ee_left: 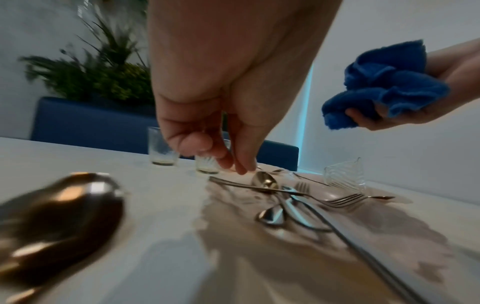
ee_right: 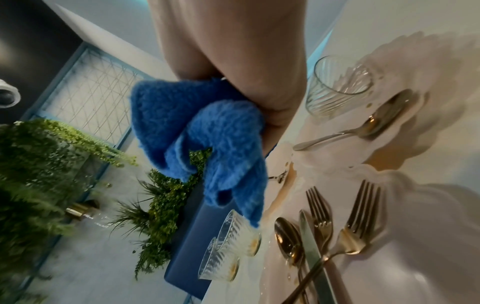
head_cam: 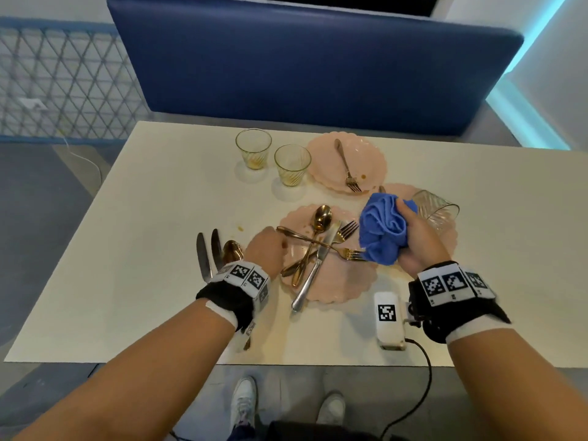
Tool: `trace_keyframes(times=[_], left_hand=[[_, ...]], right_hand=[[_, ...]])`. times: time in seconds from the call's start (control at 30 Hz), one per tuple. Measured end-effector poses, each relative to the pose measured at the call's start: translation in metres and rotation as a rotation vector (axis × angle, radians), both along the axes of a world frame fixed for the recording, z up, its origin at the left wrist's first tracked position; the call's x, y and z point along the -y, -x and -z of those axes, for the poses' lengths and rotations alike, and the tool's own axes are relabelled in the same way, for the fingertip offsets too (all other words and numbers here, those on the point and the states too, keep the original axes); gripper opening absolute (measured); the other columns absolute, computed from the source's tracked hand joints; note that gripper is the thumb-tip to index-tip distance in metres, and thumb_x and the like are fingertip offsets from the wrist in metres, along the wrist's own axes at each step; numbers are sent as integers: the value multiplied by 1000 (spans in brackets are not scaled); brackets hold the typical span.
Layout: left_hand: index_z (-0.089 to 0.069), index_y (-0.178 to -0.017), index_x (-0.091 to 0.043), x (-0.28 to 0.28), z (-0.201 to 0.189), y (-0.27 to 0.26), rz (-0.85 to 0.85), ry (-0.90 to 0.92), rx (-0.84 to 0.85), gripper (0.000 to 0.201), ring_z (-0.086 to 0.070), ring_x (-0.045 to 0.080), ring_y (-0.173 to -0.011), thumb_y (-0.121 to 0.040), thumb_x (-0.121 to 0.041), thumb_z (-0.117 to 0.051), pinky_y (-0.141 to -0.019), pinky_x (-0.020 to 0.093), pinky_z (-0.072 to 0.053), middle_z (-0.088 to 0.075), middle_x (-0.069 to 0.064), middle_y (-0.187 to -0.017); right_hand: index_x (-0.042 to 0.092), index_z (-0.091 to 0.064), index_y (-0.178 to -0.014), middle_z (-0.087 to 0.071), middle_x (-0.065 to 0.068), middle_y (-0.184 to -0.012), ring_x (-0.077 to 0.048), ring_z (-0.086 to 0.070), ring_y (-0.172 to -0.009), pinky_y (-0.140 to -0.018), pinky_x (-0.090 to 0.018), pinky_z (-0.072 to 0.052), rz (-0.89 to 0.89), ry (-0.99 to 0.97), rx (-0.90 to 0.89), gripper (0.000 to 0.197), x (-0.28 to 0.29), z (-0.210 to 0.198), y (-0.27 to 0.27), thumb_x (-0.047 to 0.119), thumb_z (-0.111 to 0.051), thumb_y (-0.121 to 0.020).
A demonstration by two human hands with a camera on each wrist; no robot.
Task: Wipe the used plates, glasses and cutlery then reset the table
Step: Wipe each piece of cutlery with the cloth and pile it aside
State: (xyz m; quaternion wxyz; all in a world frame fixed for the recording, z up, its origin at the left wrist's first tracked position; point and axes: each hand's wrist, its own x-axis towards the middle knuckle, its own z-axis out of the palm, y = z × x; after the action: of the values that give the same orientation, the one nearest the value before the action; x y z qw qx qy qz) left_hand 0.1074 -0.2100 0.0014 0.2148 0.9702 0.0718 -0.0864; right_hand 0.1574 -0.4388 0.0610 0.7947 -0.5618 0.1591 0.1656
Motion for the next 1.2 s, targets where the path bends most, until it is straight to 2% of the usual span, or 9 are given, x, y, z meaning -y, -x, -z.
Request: trace_keyframes(times=[0.1,0.2,0.4,0.57,0.63,0.7,0.83,0.97,1.2], left_hand=[[-57,-122,-13,25,9,-31,204,-157,-71,31,-44,29,-115,-95,-15,-43,-95,37,-42,-49,9,-125],[-47,-128,-17,35,15,-51,250,-265,-148,35,-39,30,-121,-94,-23,-40,-97,42,-36,-49,7,-131],[-58,-105,-26,28,8,-58,344,-360,-231,21,-47,26,-109,-90,-32,-45,-96,41,-32,-59,1,-107],[-63,-92,-10,16,-12,-45,218,97,-495,20,-60,18,-81,-95,-21,-46,-78,28,-46,-63,5,-87],[-56,-79,-9,11,-22,-35,102,370,-571,21,-58,15,-57,-96,-12,-44,-60,24,-50,-60,6,-68],[-52,-75,-9,11,-33,-23,15,566,-578,24,-47,12,-40,-96,-9,-41,-42,22,-41,-52,5,-55],[-45,-78,-14,40,-48,2,-45,821,-579,24,-29,8,-35,-99,-12,-33,-38,16,-24,-35,0,-54],[-42,-83,-16,67,-44,21,-34,858,-501,20,-28,9,-40,-99,-14,-30,-36,16,-22,-35,0,-59],[-42,-75,-20,51,-67,32,-77,845,-376,26,-28,10,-46,-99,-14,-33,-35,15,-22,-35,-1,-61]], right_hand=[[16,-61,-103,-64,-10,-104,-21,-62,-93,-78,-37,-53,-11,-20,-22,28,10,2,6,36,-43,-97],[19,-61,-97,-65,-10,-100,-20,-64,-88,-75,-36,-53,23,-36,-37,25,23,5,11,34,-41,-98],[20,-61,-94,-74,-1,-72,-12,-71,-62,-48,-25,-55,50,-54,-78,24,49,13,22,32,-41,-99],[15,-62,-99,-74,-3,-76,-14,-71,-69,-56,-25,-56,22,-43,-151,26,48,31,32,32,-42,-99],[12,-61,-109,-72,-7,-87,-17,-68,-79,-63,-28,-56,-18,-51,-204,30,41,40,33,33,-42,-99],[7,-59,-111,-72,-8,-88,-16,-69,-79,-64,-26,-57,-27,-79,-247,32,29,48,33,29,-38,-100],[6,-61,-113,-72,-12,-101,-21,-69,-91,-77,-31,-57,-107,-98,-224,35,-7,54,30,32,-46,-96],[1,-61,-90,-70,-12,-72,-20,-68,-63,-57,-30,-56,-70,-6,-193,26,-35,47,22,25,-52,-94],[9,-67,-74,-69,-23,-83,-35,-64,-78,-80,-56,-53,64,355,73,26,-51,43,2,34,-67,-83]])
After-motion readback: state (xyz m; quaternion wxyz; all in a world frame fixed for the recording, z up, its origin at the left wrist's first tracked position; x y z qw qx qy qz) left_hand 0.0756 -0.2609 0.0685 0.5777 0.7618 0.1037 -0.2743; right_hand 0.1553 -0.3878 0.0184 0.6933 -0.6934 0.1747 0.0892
